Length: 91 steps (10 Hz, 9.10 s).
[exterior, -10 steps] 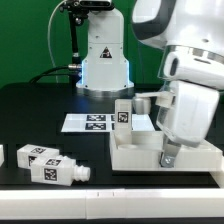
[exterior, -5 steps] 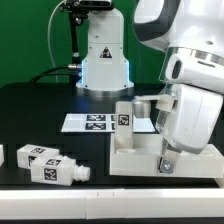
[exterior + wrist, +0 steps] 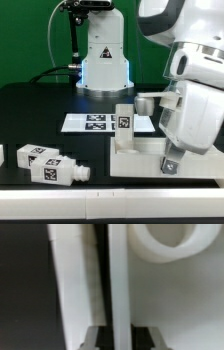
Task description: Assemble square table
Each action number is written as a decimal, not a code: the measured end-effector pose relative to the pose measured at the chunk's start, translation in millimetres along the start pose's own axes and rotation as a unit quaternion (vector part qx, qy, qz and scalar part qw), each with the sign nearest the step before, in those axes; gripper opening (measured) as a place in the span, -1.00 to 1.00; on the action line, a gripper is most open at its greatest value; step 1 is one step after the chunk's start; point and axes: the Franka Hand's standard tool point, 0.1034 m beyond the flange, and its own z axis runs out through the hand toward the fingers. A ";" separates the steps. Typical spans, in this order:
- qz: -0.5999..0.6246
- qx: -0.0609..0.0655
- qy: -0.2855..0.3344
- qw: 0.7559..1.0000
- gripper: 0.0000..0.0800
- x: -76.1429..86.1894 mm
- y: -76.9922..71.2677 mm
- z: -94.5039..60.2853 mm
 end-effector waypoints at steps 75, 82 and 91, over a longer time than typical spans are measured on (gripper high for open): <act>0.129 0.128 -0.083 0.980 -0.84 -60.9 -69.4 25.8; 0.095 0.107 -0.055 0.988 -0.86 -38.7 -48.3 14.5; 0.034 0.093 -0.059 0.993 -0.85 -12.2 -19.0 6.7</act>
Offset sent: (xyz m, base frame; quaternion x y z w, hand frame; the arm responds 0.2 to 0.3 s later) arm 0.0131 0.0110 -0.0138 0.0234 0.0233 0.0297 0.9990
